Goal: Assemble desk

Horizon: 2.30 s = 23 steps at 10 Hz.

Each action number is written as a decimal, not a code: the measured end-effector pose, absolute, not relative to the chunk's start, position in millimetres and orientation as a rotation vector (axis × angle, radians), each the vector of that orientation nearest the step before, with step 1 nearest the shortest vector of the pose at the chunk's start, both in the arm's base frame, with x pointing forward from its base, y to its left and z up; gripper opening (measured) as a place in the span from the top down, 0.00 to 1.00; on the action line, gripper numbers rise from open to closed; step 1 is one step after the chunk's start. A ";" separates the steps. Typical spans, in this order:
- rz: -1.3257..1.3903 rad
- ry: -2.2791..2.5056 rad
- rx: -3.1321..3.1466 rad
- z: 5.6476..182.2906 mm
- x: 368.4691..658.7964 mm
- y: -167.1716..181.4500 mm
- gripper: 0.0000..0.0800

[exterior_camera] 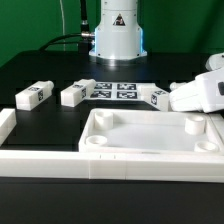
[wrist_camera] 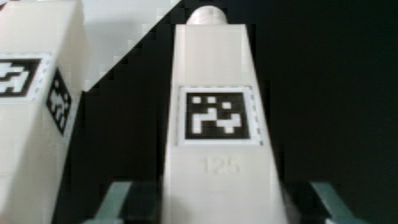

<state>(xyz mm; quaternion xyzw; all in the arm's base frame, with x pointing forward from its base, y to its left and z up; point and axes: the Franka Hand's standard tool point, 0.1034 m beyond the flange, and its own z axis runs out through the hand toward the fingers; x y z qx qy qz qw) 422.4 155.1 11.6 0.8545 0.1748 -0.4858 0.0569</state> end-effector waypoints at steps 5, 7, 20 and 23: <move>-1.402 0.491 2.703 83.2 437.1 143.3 0.64; -1.349 0.496 2.730 83.1 435.5 143.9 0.64; -0.277 0.511 3.153 143.3 510.8 120.0 0.64; 0.059 0.420 3.223 151.9 537.3 113.6 0.64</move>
Offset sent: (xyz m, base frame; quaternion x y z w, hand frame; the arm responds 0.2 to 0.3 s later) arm -0.0089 -0.0131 0.0674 0.0595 0.0430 0.0005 0.9973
